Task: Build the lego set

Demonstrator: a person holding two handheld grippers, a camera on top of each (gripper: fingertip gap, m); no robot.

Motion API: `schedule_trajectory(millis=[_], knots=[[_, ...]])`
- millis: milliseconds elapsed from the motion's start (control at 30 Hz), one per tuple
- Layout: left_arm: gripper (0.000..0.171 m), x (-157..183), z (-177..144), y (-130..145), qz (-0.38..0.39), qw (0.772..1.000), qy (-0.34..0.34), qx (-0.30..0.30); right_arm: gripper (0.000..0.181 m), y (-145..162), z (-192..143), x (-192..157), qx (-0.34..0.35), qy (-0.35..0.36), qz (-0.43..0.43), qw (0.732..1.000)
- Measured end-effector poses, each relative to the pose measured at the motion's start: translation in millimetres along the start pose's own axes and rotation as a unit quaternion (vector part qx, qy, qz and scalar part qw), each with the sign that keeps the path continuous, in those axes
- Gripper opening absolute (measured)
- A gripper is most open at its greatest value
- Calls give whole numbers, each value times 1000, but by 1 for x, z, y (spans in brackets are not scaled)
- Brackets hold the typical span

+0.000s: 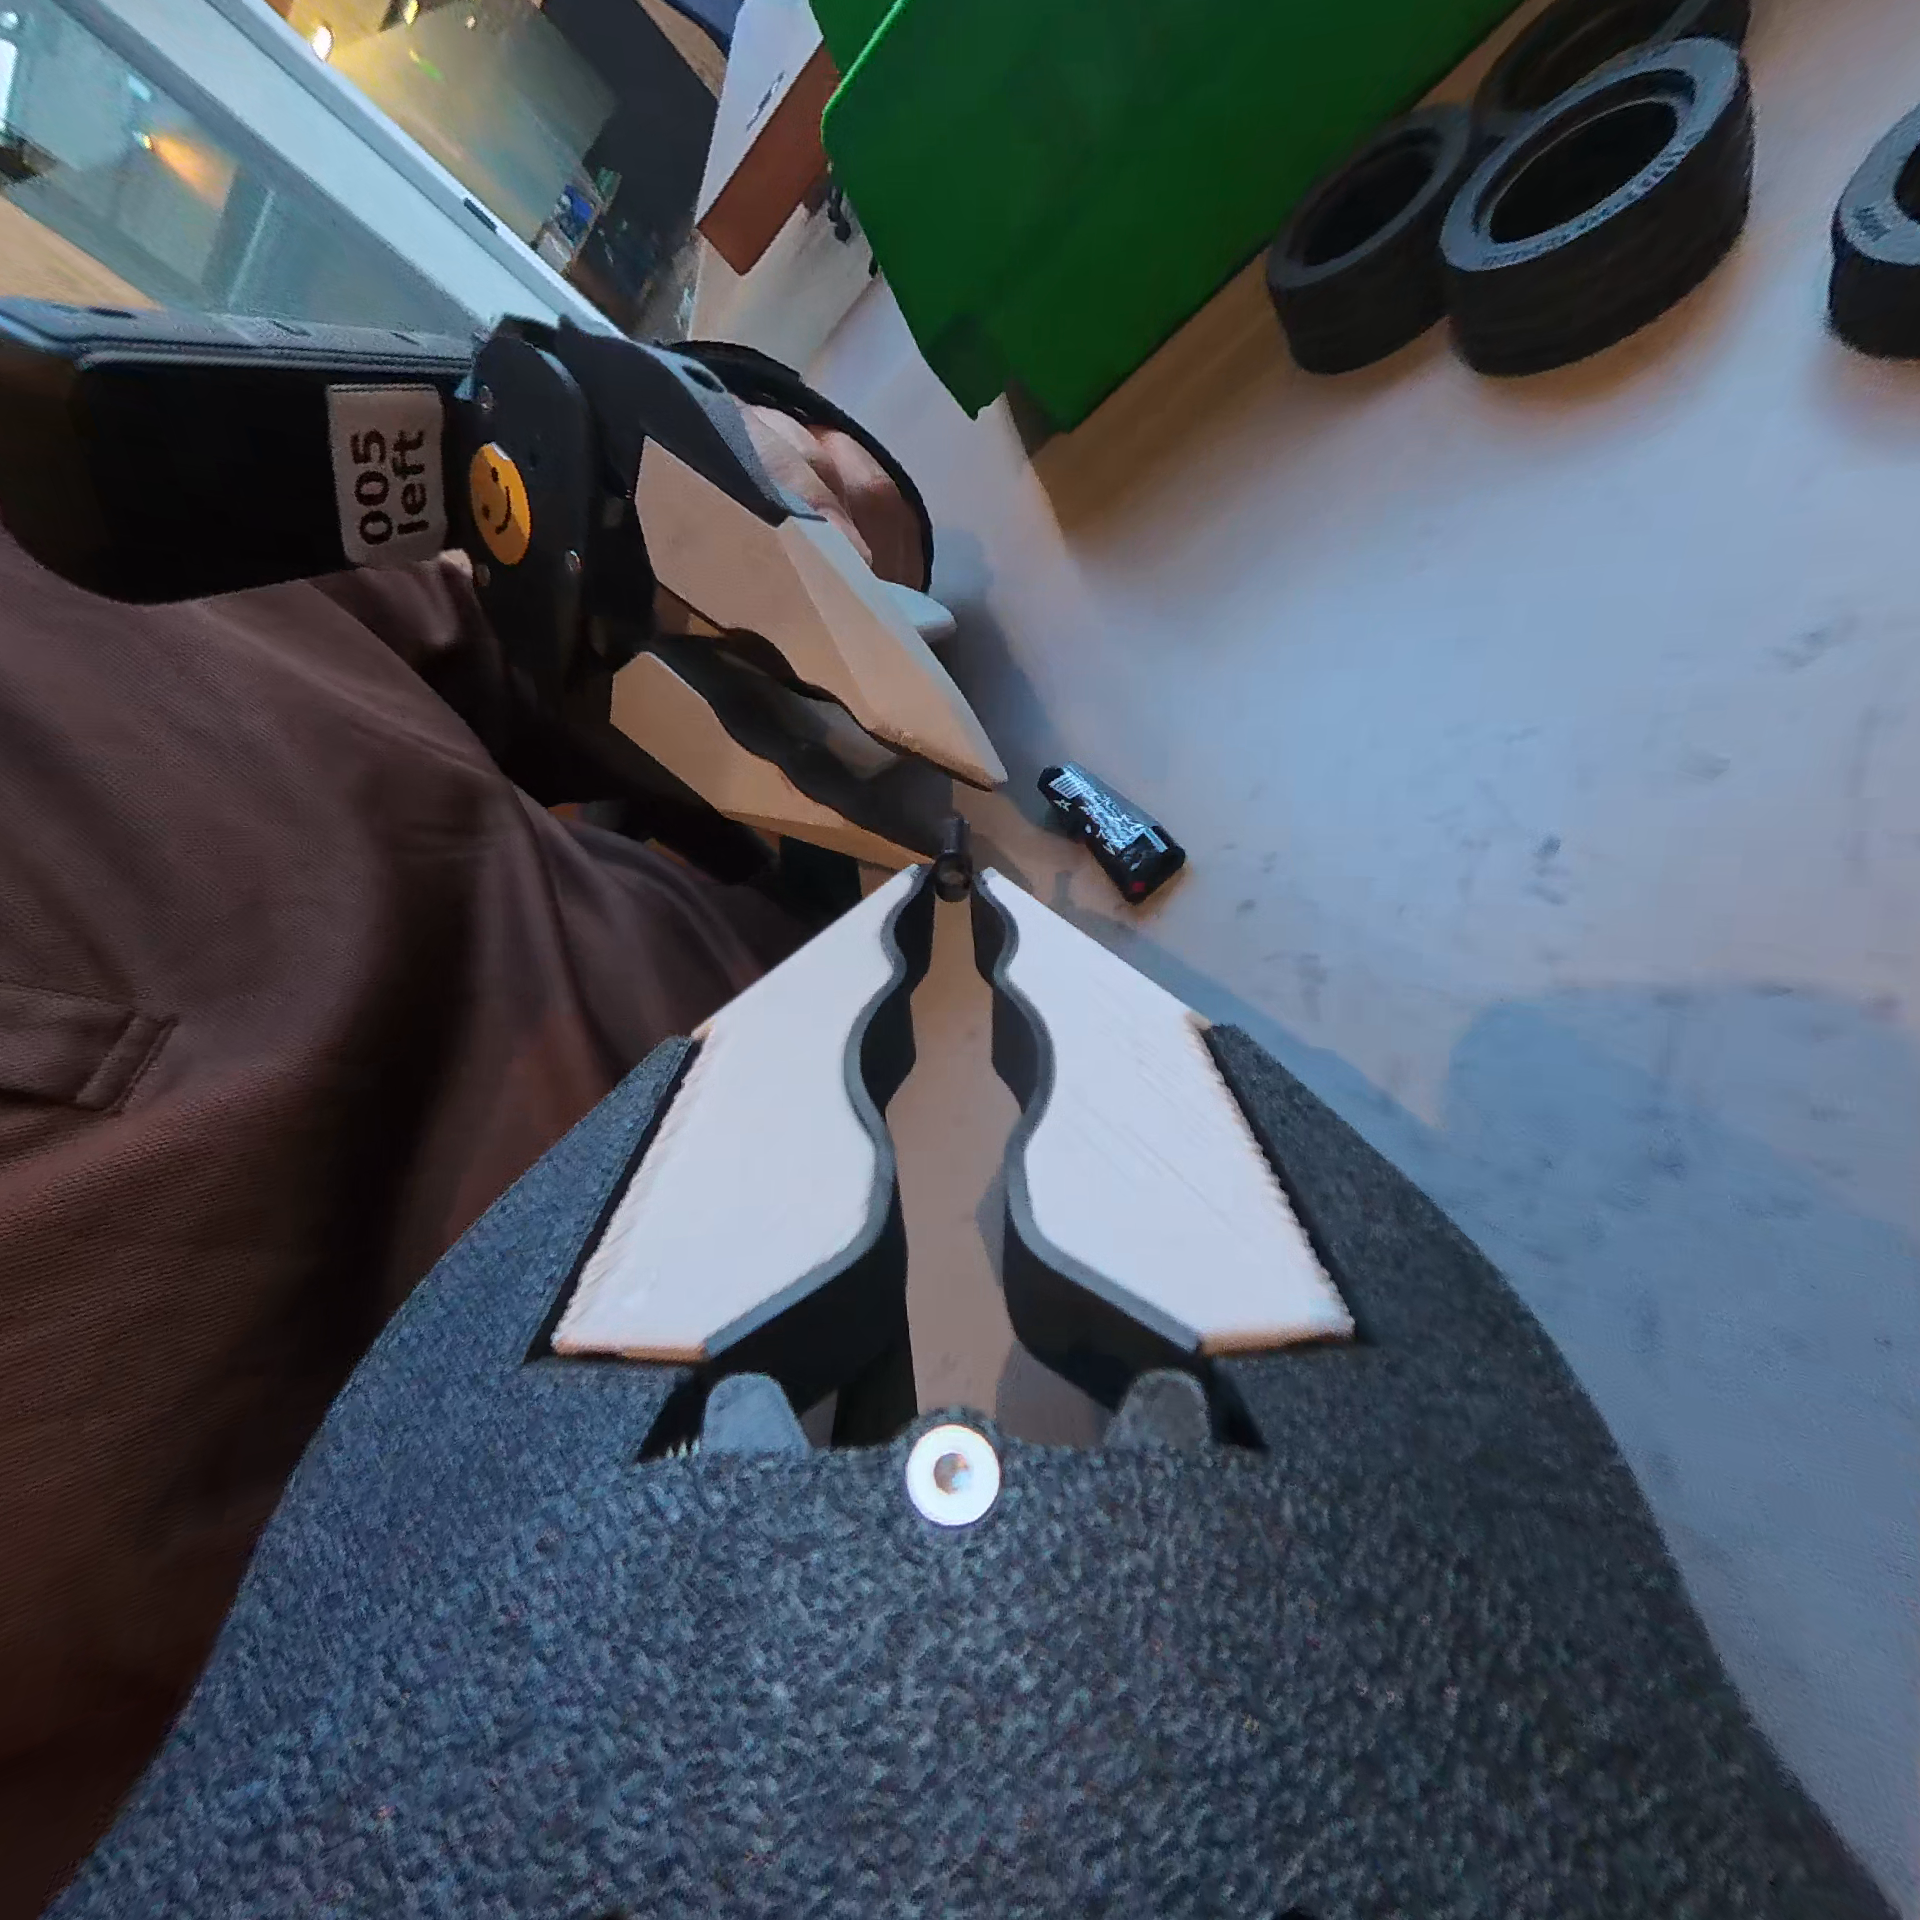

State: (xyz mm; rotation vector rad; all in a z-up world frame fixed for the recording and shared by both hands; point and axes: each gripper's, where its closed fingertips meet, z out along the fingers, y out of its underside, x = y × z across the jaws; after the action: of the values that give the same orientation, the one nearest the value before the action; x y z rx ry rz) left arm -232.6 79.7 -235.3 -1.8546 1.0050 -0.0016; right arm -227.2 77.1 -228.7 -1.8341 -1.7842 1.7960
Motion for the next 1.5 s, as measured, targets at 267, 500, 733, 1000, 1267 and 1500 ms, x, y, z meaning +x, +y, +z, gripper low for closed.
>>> schedule_trajectory(millis=[267, 500, 733, 1000, 1267, 1500], knots=[[8, 11, 0, -3, 95, 995, -16, -7, 7, 11, 7, -7, -28, -36, 36, 998], [2, 20, 2, -3, 123, 992, -9, -12, 7, 16, 9, -9, -42, -45, 50, 997], [2, 24, 8, 13, -40, 995, 81, -49, 23, 8, 3, -1, -37, 54, -109, 992], [2, 28, 5, 15, -116, 983, 135, -51, 13, 21, 16, 3, -109, 171, -304, 931], [2, 33, 6, 17, -103, 982, 143, -63, 10, 25, 19, 4, -124, 179, -327, 920], [2, 34, 6, 17, -100, 982, 146, -64, 8, 30, 21, 6, -135, 179, -336, 915]])
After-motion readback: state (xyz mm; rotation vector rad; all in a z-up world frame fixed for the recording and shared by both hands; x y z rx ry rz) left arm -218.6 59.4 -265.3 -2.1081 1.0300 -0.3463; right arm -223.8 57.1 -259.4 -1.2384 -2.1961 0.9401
